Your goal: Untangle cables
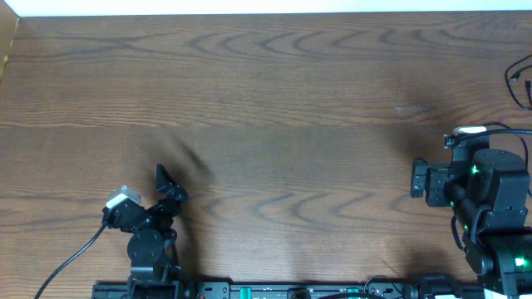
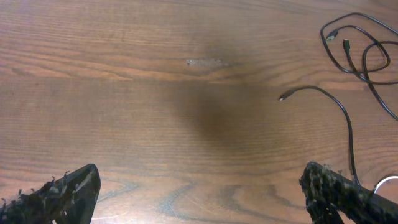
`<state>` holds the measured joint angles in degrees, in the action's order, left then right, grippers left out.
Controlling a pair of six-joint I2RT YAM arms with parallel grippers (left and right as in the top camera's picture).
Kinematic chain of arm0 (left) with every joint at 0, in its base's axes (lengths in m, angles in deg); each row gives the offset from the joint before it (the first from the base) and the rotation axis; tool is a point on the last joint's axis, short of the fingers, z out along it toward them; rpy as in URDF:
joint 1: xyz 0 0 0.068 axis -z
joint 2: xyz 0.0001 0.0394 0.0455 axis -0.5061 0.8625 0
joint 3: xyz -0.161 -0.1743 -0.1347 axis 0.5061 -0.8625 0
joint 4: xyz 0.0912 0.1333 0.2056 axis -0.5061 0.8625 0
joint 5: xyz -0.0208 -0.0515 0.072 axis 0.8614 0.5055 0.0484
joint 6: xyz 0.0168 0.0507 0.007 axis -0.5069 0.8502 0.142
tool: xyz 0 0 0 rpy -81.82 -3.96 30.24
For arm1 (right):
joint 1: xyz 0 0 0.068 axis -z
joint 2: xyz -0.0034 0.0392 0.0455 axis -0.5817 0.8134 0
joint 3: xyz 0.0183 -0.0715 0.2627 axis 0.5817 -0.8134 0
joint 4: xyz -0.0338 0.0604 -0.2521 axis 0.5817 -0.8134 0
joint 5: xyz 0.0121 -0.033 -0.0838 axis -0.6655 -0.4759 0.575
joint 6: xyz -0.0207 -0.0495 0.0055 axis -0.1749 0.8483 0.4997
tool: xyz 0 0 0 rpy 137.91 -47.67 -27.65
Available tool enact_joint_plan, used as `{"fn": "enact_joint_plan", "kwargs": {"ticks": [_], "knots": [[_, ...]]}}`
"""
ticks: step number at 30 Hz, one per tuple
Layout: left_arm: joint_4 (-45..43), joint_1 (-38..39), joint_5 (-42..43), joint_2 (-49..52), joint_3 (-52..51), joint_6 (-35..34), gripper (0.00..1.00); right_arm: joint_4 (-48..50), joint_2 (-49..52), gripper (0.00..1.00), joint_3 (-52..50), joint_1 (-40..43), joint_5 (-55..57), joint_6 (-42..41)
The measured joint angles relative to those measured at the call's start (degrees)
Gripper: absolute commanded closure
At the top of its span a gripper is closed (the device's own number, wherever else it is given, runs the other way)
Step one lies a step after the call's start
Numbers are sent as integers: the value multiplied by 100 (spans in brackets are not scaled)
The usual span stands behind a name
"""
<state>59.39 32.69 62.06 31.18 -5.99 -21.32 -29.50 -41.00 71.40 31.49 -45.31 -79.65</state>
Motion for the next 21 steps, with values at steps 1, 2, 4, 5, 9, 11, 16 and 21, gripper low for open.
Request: {"fn": "enact_joint_plan", "kwargs": {"ticks": [1,2,4,5,9,11,16,21], "knots": [[-258,0,-4,4,-81,0,2,2,0,1,0,0,0,0],[-444,0,9,0,-166,-2,2,0,0,1,0,0,4,0],[-612,0,35,0,-232,-2,2,0,0,1,0,0,7,0],[-629,0,39,2,-238,-2,2,-2,0,1,0,0,7,0],[-621,0,50,2,-238,28,2,-2,0,1,0,0,7,0],[-621,0,70,2,-238,114,2,-2,0,1,0,0,7,0],[-603,0,413,2,-238,789,2,-2,0,1,0,0,7,0],[-595,0,640,0,-238,1419,2,-2,0,1,0,0,7,0]]}}
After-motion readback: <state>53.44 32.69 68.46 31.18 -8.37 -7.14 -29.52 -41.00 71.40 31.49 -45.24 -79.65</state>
